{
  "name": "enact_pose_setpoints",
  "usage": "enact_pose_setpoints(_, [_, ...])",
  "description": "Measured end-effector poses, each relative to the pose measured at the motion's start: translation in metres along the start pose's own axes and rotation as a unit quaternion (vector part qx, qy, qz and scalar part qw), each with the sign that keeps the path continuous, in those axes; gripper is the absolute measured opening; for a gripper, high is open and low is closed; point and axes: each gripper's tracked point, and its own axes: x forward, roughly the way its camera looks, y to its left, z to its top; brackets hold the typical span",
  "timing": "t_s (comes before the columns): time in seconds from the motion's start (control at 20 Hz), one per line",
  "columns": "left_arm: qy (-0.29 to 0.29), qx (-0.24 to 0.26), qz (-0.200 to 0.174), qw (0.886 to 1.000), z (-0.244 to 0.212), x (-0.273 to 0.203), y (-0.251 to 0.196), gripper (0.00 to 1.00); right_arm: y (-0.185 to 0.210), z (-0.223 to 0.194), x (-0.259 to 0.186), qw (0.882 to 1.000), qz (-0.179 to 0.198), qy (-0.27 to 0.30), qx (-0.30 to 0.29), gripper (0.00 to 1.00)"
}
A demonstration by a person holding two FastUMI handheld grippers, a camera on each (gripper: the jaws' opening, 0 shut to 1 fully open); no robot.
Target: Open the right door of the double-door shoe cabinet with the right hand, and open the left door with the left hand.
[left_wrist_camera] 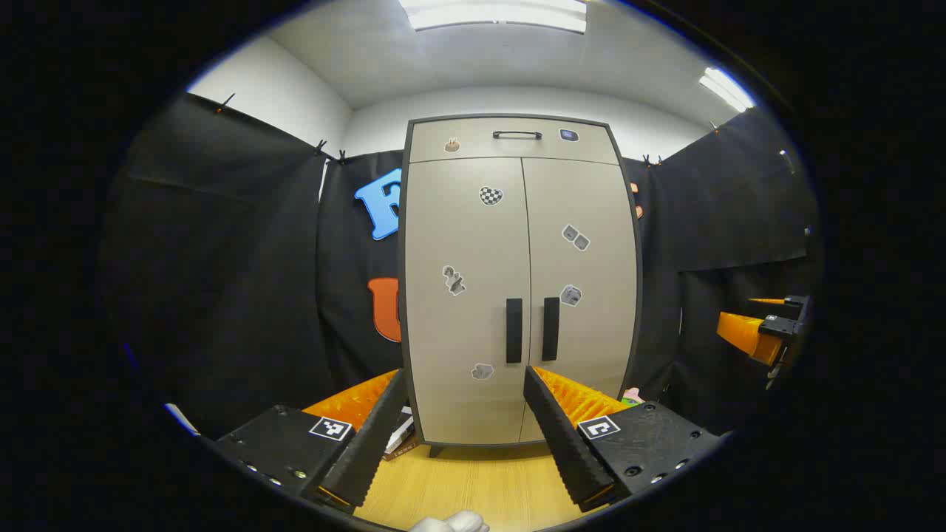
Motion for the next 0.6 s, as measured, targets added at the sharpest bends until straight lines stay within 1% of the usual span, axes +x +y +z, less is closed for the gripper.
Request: enact_pose_setpoints(0.6, [0.005,0.000,0.002,1.000,-0.0042,-0.0054,0.0117,0.95,0.0064,0.0042,-0.0077,1.000,-0.005,-0.006,-0.006,0.99])
